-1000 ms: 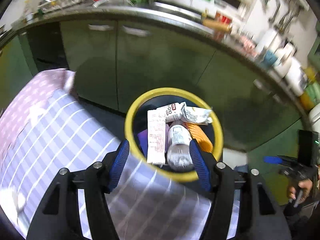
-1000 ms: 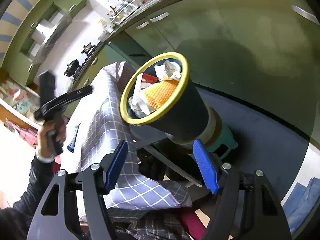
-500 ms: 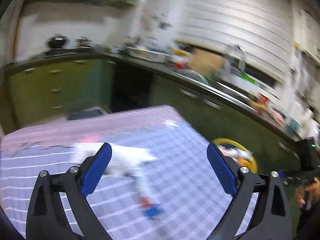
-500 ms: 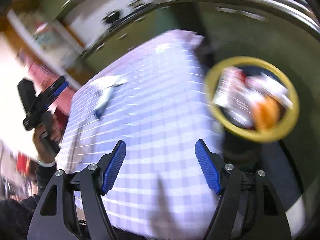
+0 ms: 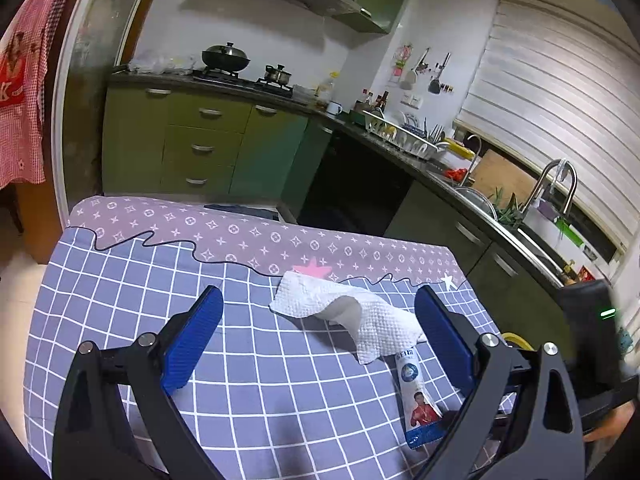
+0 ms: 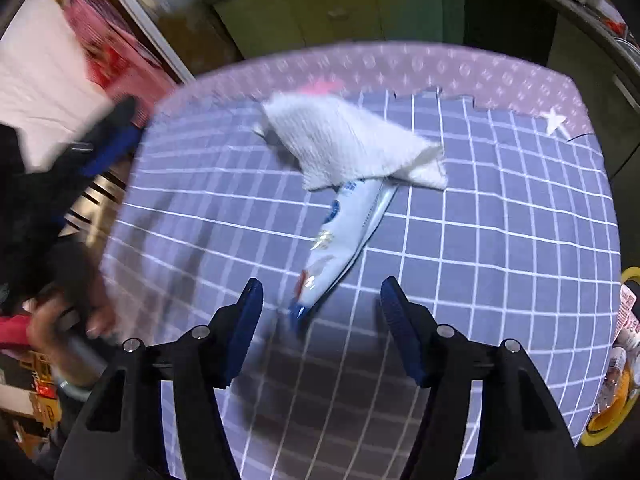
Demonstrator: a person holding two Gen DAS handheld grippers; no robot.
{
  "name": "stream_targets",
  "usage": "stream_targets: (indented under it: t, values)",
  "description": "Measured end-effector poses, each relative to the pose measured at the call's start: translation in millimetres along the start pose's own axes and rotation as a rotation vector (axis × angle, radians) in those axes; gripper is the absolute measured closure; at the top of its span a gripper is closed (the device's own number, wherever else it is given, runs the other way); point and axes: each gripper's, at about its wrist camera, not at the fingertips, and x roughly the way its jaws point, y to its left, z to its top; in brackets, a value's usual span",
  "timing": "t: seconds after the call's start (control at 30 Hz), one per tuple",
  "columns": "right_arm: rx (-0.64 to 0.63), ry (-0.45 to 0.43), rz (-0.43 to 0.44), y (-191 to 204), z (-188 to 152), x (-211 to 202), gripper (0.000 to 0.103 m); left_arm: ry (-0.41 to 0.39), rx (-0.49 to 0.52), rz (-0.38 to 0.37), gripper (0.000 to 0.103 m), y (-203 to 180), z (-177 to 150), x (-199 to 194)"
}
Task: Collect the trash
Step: 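Grasp the toothpaste tube with the right gripper, then carry the toothpaste tube over the bin and open the right gripper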
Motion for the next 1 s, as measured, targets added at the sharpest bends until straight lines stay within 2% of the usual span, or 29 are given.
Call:
stream_targets:
  t: [0.17,0.33,0.37,0.4,0.5,0.67,0.83,0.9,1.0]
  values:
    - [0.010,0.046,-0.055,-3.0,9.8,27.5,0.045,-0.011,0.006,0.018,0.011,0.1,1.2,-3.1]
    - [-0.009,0.049,-0.076,4.2,14.9,37.9,0.069,-0.029,0.012,0.033,0.011,2.1,0.8,-8.5]
    - [-0.008,0.049,-0.072,5.2,16.6,41.8,0.069,-0.033,0.008,0.035,0.011,3.3,1.9,-9.5]
    - [-0.008,0.044,-0.072,5.9,16.8,41.5,0.077,-0.036,0.002,0.036,0.011,4.1,2.2,-10.2]
    - [-0.012,0.022,-0.071,0.4,5.1,27.7,0.083,-0.044,-0.016,0.036,0.011,8.4,4.0,-12.3]
    - [0.013,-0.010,-0.034,-19.3,-21.5,-0.2,0.084,-0.041,-0.027,0.033,0.011,11.8,3.6,-10.9]
    - [0.071,-0.075,0.008,-51.3,-69.3,-51.0,0.084,-0.036,-0.007,0.036,0.011,7.2,1.7,-9.1]
    - [0.113,-0.117,-0.012,-74.5,-86.6,-78.8,0.084,-0.027,-0.007,0.026,0.011,6.1,0.8,-7.6]
    - [0.214,-0.179,-0.089,-119.1,-105.9,-115.3,0.084,-0.003,-0.022,-0.003,0.011,4.5,-1.3,-4.3]
